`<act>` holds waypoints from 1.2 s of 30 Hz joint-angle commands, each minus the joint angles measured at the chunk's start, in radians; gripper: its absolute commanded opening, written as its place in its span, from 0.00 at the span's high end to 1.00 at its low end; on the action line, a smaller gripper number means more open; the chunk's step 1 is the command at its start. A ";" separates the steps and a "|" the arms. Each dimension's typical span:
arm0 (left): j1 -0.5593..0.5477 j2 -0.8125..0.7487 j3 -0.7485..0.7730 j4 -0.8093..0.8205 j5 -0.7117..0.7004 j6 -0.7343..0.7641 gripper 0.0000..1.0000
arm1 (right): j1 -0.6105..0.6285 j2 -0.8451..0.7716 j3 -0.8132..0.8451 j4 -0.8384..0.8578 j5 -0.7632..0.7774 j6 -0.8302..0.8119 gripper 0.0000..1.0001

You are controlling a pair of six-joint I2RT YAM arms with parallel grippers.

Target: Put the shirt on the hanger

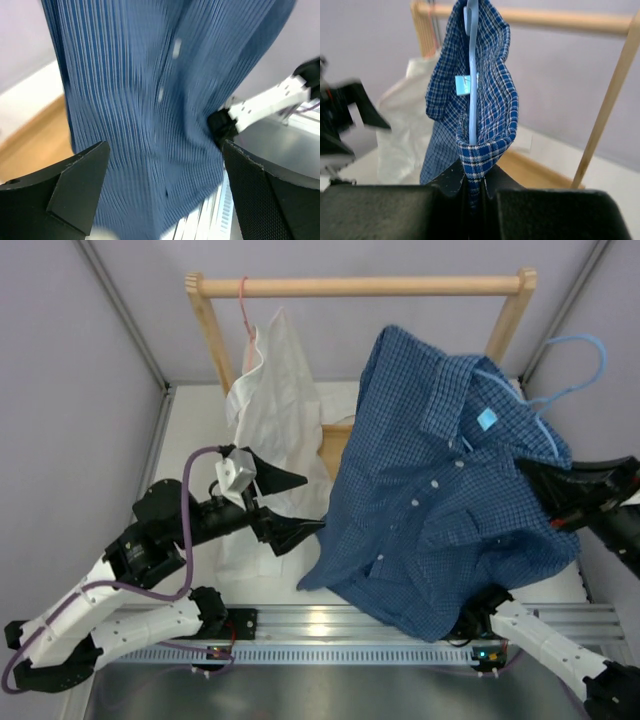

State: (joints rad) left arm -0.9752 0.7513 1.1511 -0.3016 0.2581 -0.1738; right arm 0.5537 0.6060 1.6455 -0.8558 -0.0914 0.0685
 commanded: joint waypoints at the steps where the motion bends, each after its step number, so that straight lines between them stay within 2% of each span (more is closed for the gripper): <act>1: 0.000 -0.075 -0.145 0.027 -0.103 -0.030 0.02 | -0.001 0.133 0.199 0.284 -0.010 -0.035 1.00; 3: -0.002 -0.154 -0.185 -0.013 -0.191 -0.027 0.02 | -0.001 0.199 0.263 0.345 0.022 -0.059 1.00; 6: -0.002 -0.231 -0.154 -0.140 -0.297 -0.026 0.02 | -0.001 0.215 0.208 0.446 0.048 -0.125 1.00; 10: -0.002 -0.299 -0.129 -0.292 -0.442 -0.070 0.02 | 0.000 0.120 -0.069 0.676 -0.020 -0.111 1.00; 11: -0.002 -0.311 -0.139 -0.329 -0.447 -0.069 0.02 | -0.001 0.097 -0.193 0.696 -0.037 -0.093 1.00; 13: 0.000 -0.346 -0.189 -0.346 -0.435 -0.043 0.02 | -0.001 0.014 -0.316 0.734 -0.042 -0.076 1.00; 14: -0.002 -0.358 -0.208 -0.346 -0.431 -0.032 0.02 | -0.001 -0.044 -0.431 0.744 -0.028 -0.053 1.00; 18: 0.001 -0.408 -0.263 -0.274 -0.416 -0.006 0.02 | -0.001 -0.124 -0.628 0.724 0.051 0.011 1.00; 20: 0.051 -0.426 -0.252 -0.255 -0.375 0.006 0.02 | -0.001 -0.129 -0.680 0.683 0.087 0.062 1.00; 22: 0.105 -0.464 -0.255 -0.202 -0.359 0.011 0.02 | -0.001 -0.114 -0.687 0.660 0.130 0.115 1.00; 25: 0.249 -0.509 -0.281 -0.125 -0.301 0.004 0.02 | -0.001 -0.075 -0.649 0.629 0.171 0.193 1.00; 27: 0.384 -0.546 -0.313 -0.094 -0.263 -0.003 0.02 | -0.001 -0.030 -0.583 0.582 0.215 0.211 1.00; 28: 0.488 -0.559 -0.324 -0.068 -0.237 -0.009 0.02 | -0.003 -0.012 -0.534 0.565 0.257 0.224 1.00; 30: 0.591 -0.602 -0.364 -0.038 -0.179 -0.021 0.02 | -0.001 0.046 -0.483 0.503 0.297 0.229 1.00; 31: 0.684 -0.618 -0.378 -0.025 -0.190 -0.048 0.02 | -0.001 0.070 -0.428 0.485 0.318 0.229 1.00; 32: 0.726 -0.632 -0.389 -0.016 -0.218 -0.064 0.02 | -0.001 0.128 -0.391 0.457 0.334 0.229 1.00; 34: 0.833 -0.667 -0.415 -0.031 -0.395 -0.105 0.02 | -0.001 0.199 -0.269 0.352 0.372 0.226 1.00; 36: 0.878 -0.670 -0.413 -0.094 -0.544 -0.147 0.02 | 0.002 0.296 -0.192 0.292 0.389 0.225 1.00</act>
State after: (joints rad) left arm -0.1654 0.0944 0.7452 -0.4057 -0.0902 -0.2436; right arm 0.5537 0.8089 1.3266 -0.4747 0.2150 0.2722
